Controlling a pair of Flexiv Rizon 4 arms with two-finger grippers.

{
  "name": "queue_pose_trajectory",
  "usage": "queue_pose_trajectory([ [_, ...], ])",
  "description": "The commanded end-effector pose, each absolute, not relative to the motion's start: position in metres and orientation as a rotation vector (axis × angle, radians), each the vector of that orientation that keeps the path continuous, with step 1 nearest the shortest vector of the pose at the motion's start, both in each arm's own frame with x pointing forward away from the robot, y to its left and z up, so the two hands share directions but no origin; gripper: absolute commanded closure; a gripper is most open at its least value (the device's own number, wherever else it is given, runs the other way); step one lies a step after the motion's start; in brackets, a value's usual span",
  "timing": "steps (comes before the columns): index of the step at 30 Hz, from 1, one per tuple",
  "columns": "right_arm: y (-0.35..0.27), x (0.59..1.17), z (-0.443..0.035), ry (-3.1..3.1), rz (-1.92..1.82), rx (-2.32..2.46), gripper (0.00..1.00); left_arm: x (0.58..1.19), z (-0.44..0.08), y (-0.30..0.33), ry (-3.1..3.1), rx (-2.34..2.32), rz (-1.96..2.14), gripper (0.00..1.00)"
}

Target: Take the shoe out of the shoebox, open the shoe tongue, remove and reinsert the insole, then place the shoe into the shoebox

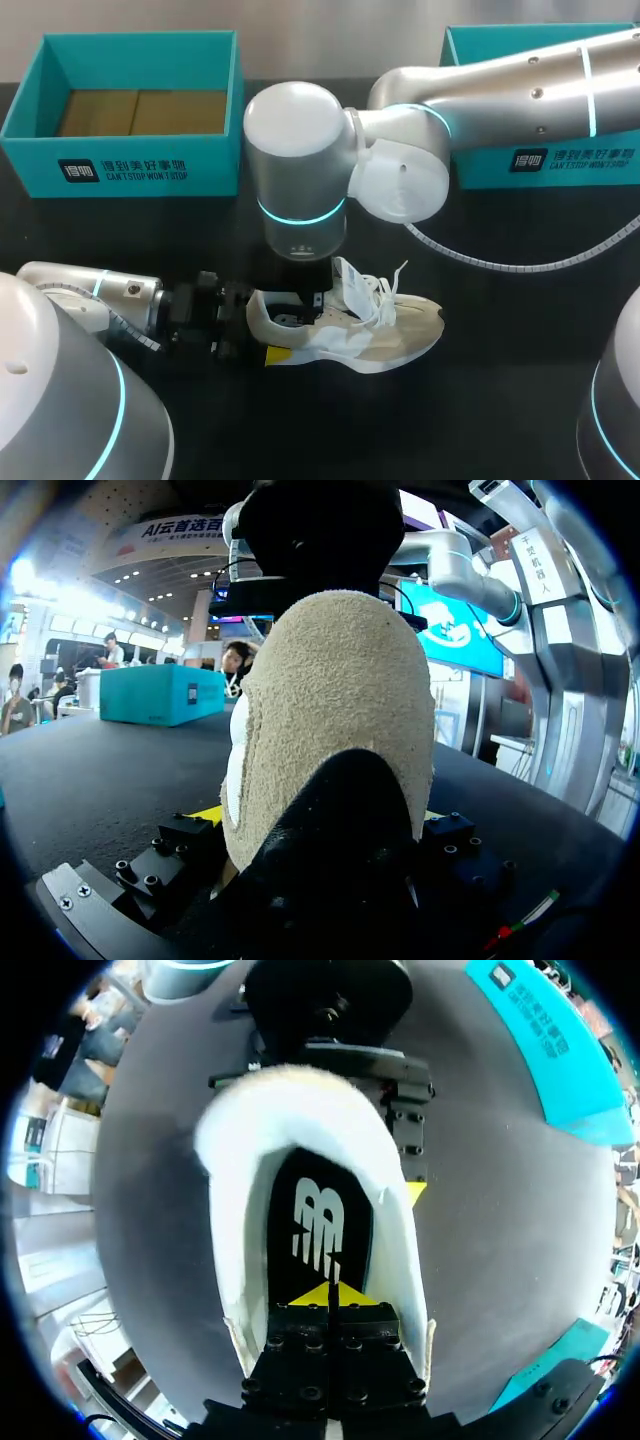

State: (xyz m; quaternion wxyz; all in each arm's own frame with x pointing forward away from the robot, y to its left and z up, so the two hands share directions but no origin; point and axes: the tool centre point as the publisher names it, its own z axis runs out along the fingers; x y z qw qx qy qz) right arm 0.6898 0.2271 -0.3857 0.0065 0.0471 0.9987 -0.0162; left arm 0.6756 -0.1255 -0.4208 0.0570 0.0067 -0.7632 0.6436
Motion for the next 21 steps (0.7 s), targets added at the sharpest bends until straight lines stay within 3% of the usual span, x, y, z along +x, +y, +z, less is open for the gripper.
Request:
queue_pose_trajectory([
  [1, 0.215, 0.687, -0.38, 3.119, -0.051, 0.171, 1.0, 0.676, -0.425, -0.128, -2.316, 0.022, 1.952, 1.0],
  [19, 0.198, 0.692, -0.381, 3.132, -0.063, 0.244, 1.0, 0.676, -0.425, -0.128, -2.316, 0.022, 1.952, 1.0],
  [21, 0.199, 0.695, -0.383, 3.141, -0.061, 0.235, 0.86, 0.676, -0.425, -0.128, -2.316, 0.022, 1.952, 1.0],
])
